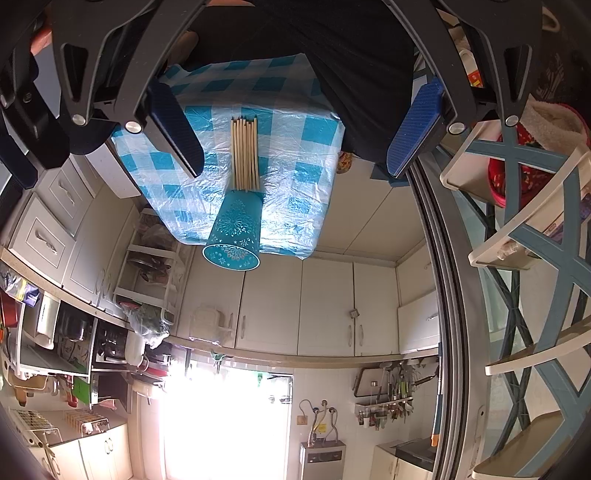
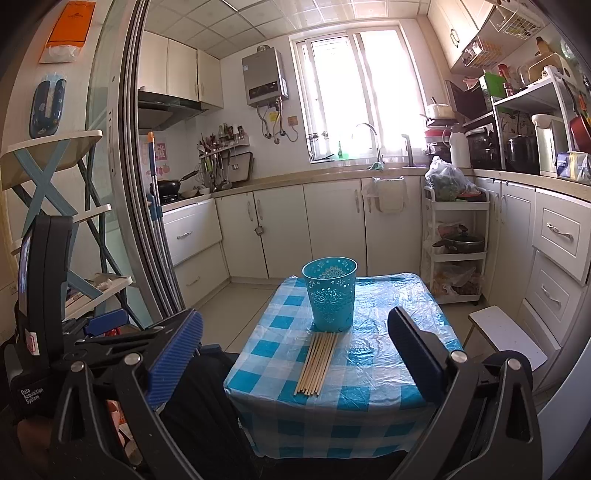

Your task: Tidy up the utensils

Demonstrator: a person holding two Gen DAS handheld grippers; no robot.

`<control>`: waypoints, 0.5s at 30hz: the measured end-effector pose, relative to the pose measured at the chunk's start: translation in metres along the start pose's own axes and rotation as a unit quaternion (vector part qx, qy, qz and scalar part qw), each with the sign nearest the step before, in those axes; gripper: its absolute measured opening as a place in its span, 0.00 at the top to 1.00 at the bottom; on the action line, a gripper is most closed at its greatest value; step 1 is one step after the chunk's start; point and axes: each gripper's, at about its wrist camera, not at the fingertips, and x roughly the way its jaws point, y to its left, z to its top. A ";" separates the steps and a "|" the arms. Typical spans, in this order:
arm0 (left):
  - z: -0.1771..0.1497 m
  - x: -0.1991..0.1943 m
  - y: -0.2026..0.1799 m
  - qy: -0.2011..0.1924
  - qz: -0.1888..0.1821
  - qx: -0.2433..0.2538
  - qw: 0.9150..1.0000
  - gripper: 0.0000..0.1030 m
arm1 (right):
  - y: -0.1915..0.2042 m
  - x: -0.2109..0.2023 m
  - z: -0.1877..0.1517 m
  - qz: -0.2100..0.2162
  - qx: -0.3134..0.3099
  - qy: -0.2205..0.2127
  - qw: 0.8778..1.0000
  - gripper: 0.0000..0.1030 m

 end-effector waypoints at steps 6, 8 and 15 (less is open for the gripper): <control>-0.001 -0.001 0.000 0.001 0.000 0.001 1.000 0.07 | -0.001 0.001 0.001 0.000 -0.001 0.001 1.000 0.07; -0.002 -0.002 0.000 0.001 0.000 0.001 1.000 0.07 | -0.001 0.001 0.000 -0.001 -0.002 0.001 1.000 0.07; -0.001 0.001 -0.002 0.003 0.000 0.003 1.000 0.07 | -0.001 0.002 0.001 -0.001 -0.003 0.001 1.000 0.07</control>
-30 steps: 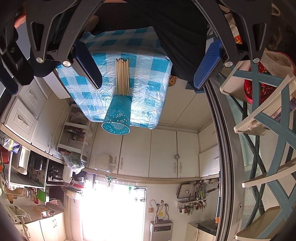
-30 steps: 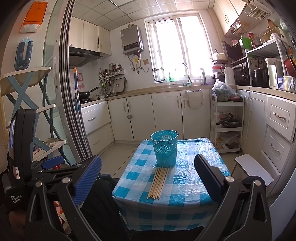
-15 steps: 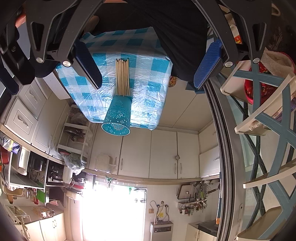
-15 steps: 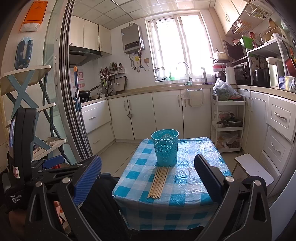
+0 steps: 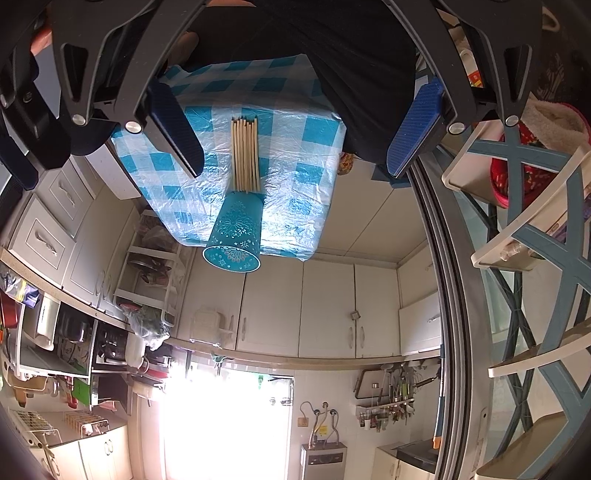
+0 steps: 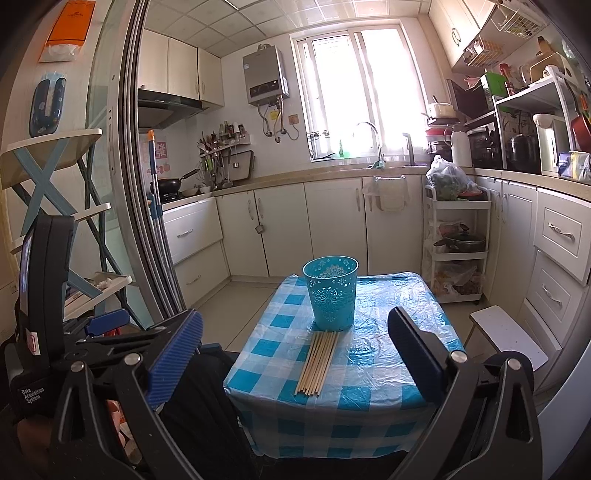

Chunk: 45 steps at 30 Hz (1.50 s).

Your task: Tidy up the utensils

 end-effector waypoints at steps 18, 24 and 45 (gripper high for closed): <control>0.008 0.066 -0.005 0.056 0.004 0.000 0.998 0.07 | -0.017 0.062 -0.005 -0.015 -0.017 0.060 0.998 0.07; 0.008 0.109 -0.004 0.090 0.009 0.001 0.996 0.07 | -0.040 0.109 -0.008 -0.014 -0.007 0.099 0.995 0.07; -0.012 0.302 -0.015 0.231 0.012 0.011 0.973 0.07 | -0.102 0.354 -0.102 -0.035 0.024 0.325 0.945 0.80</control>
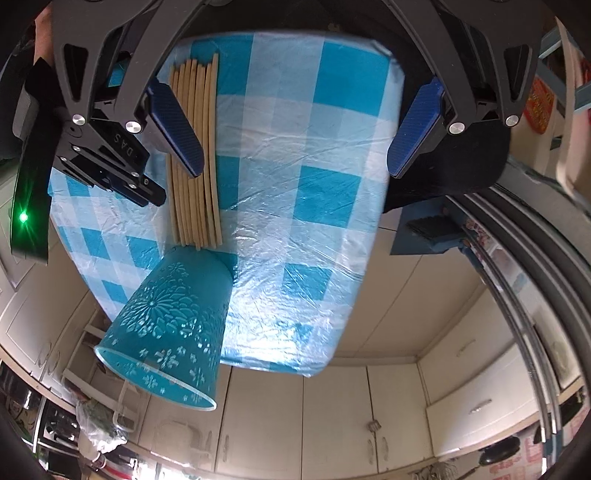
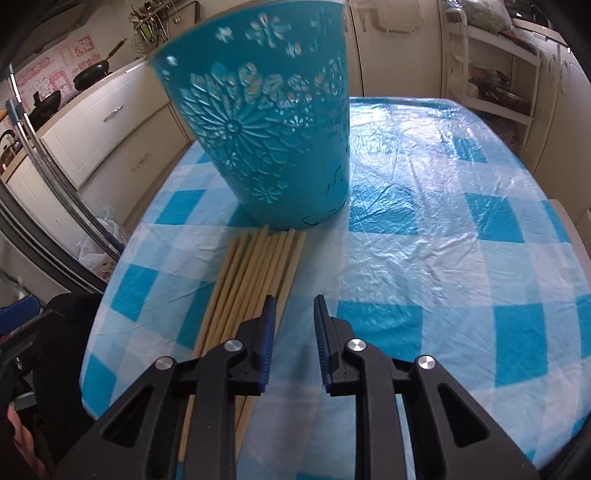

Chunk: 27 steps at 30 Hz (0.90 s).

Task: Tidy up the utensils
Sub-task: 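Reach the left tool to the chopstick bundle and grasp one chopstick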

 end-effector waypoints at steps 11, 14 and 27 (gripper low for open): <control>0.021 0.066 -0.019 0.049 -0.011 0.001 0.999 0.07 | 0.003 0.010 0.008 -0.007 -0.046 0.000 0.999 0.88; 0.024 0.081 -0.025 0.059 -0.007 0.005 0.998 0.07 | -0.001 0.008 0.011 -0.005 -0.063 0.005 0.998 0.92; 0.032 0.111 -0.043 0.069 0.019 0.031 0.997 0.10 | -0.016 0.009 0.016 0.029 -0.050 0.006 0.998 0.93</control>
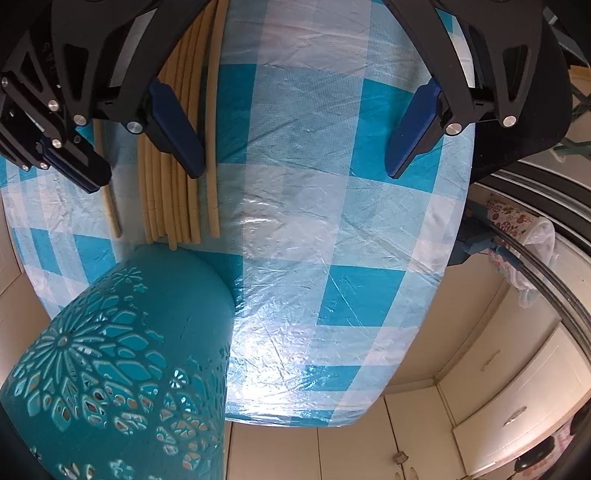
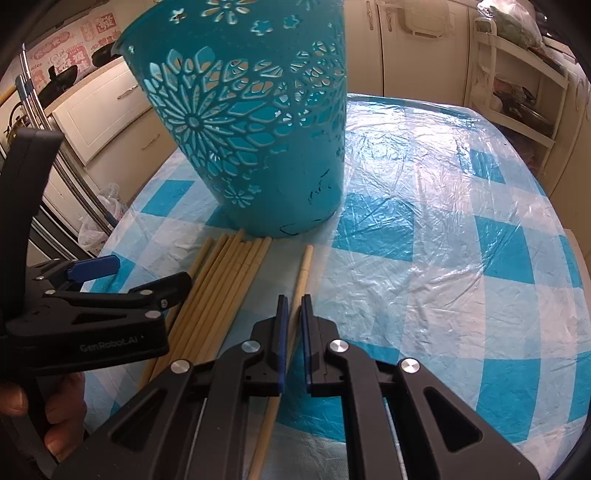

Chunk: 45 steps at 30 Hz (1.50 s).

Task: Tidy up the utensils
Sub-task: 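Reach the left tool to the chopstick bundle and grasp one chopstick, then lift the chopstick into the teal basket with the left tool while the right tool grasps another chopstick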

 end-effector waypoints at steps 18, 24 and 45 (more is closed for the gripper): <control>0.015 -0.024 0.008 -0.006 -0.101 0.011 0.995 0.95 | 0.003 0.006 -0.016 0.031 0.014 -0.023 0.999 0.93; 0.031 -0.105 0.047 -0.096 -0.170 -0.034 0.980 0.95 | 0.001 0.006 -0.016 0.034 0.017 -0.027 0.999 0.93; 0.158 -0.206 -0.024 -0.406 -0.133 -0.068 0.902 0.95 | -0.006 0.007 -0.016 0.052 0.033 -0.029 0.998 0.93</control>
